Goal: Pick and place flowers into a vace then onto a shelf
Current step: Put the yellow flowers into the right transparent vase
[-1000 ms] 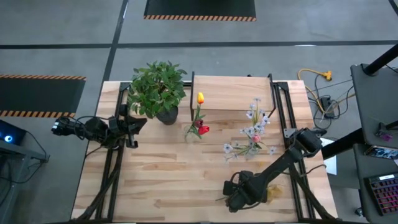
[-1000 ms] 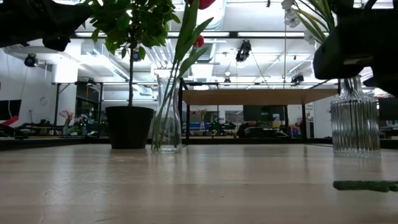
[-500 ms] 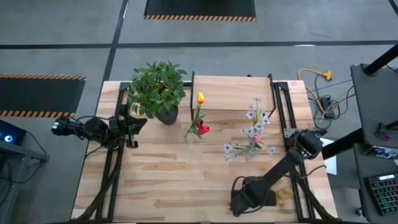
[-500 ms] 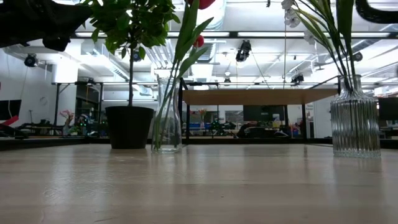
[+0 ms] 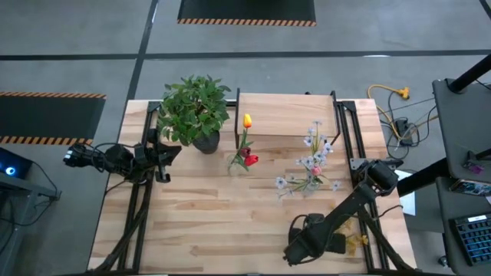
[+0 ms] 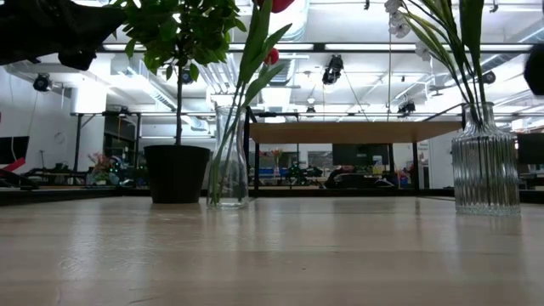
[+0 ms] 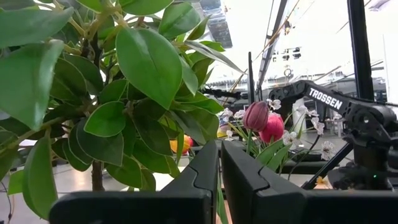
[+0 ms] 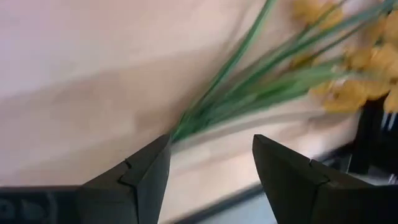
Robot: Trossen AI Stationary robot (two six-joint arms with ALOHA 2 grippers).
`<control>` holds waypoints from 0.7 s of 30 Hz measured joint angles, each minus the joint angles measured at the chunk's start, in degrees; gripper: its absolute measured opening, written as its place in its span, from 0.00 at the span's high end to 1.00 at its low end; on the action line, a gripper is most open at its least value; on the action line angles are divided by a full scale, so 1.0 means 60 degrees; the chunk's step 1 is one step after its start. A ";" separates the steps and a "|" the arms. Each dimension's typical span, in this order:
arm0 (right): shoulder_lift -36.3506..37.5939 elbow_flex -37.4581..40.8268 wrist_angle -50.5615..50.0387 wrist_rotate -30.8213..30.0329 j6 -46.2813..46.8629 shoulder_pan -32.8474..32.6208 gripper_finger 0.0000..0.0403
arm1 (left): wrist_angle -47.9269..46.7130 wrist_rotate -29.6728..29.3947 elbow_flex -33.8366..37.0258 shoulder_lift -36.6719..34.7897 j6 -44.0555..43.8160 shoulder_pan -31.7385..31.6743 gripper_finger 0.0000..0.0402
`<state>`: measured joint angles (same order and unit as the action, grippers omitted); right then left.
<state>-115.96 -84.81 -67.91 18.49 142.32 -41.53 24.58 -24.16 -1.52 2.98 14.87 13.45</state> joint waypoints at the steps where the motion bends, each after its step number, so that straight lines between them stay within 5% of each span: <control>1: 0.0000 -0.0142 0.0013 0.0001 0.0021 0.0005 0.46 | 0.0000 -0.0004 0.0000 0.0000 0.0000 0.0003 0.99; 21: -0.1231 -0.0621 0.0232 -0.0001 0.0070 -0.0038 0.46 | 0.0000 -0.0001 0.0000 -0.0003 0.0000 0.0002 0.99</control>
<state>-123.35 -88.54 -66.52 18.49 142.74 -41.76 24.58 -24.17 -1.52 2.97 14.87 13.46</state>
